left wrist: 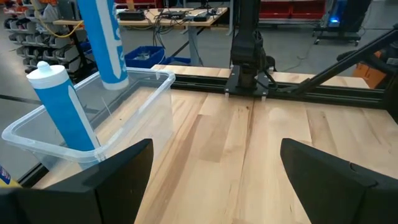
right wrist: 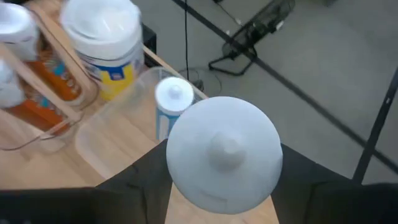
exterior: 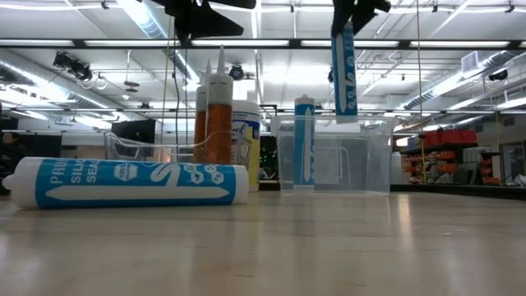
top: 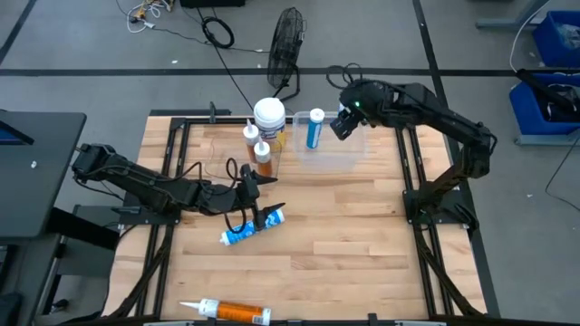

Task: Pick & place silicon tubes, Sealant and Lysol wipes
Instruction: Put the bottom blue sealant into the right transparent bin

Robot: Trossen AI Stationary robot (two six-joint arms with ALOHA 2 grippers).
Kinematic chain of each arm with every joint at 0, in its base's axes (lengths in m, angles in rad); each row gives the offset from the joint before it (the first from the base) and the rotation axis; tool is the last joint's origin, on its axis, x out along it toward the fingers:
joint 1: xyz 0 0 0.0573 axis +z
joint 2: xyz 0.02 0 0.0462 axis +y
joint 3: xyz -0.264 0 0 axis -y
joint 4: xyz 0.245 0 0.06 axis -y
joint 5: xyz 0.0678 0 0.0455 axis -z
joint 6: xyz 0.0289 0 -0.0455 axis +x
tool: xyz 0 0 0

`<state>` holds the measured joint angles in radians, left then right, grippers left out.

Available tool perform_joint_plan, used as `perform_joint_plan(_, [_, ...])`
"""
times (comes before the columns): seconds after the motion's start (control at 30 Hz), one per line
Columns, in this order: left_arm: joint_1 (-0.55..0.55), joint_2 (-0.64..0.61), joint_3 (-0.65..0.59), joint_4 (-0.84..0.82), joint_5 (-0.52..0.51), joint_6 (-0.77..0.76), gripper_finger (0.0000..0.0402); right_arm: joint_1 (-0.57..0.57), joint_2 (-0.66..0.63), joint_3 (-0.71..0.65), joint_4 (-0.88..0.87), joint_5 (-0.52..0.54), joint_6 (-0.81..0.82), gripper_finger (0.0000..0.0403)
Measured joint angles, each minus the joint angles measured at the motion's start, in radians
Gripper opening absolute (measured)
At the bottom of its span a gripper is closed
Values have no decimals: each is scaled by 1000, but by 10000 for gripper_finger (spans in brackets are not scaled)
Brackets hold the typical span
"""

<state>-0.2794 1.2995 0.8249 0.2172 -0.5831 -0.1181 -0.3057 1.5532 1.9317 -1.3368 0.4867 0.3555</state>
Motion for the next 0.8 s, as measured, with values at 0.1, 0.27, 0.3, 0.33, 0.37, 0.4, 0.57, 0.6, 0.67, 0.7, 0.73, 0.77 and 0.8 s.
perform_joint_plan(0.1, [0,0,0,0,0,2,358,-51,1,-53,31,-47,-21,209])
perform_joint_plan(0.27, [0,0,0,0,1,2,358,-120,1,-156,146,-148,-67,209])
perform_joint_plan(0.3, [0,0,0,0,1,2,358,-133,3,-177,173,-170,-72,209])
perform_joint_plan(0.33, [0,0,0,0,1,2,358,-143,3,-195,189,-175,-77,209])
perform_joint_plan(0.37, [0,0,0,-1,1,2,358,-153,3,-210,198,-177,-85,209])
perform_joint_plan(0.4, [0,0,0,-1,1,2,358,-163,2,-226,209,-186,-90,209])
perform_joint_plan(0.57, [0,0,0,-5,2,1,358,-207,2,-313,259,-209,-114,209])
perform_joint_plan(0.6, [0,0,0,-5,2,0,358,-214,1,-333,274,-214,-123,209])
perform_joint_plan(0.67, [0,0,0,-5,2,0,358,-228,2,-374,312,-221,-137,209])
perform_joint_plan(0.7, [0,0,0,-5,2,0,358,-235,2,-394,334,-231,-141,209])
perform_joint_plan(0.73, [0,0,0,-5,2,0,358,-242,1,-414,356,-245,-150,209])
perform_joint_plan(0.77, [0,0,0,-5,2,1,358,-250,1,-432,378,-267,-155,209])
perform_joint_plan(0.8, [0,0,0,-5,2,0,358,-258,1,-448,401,-289,-158,209])
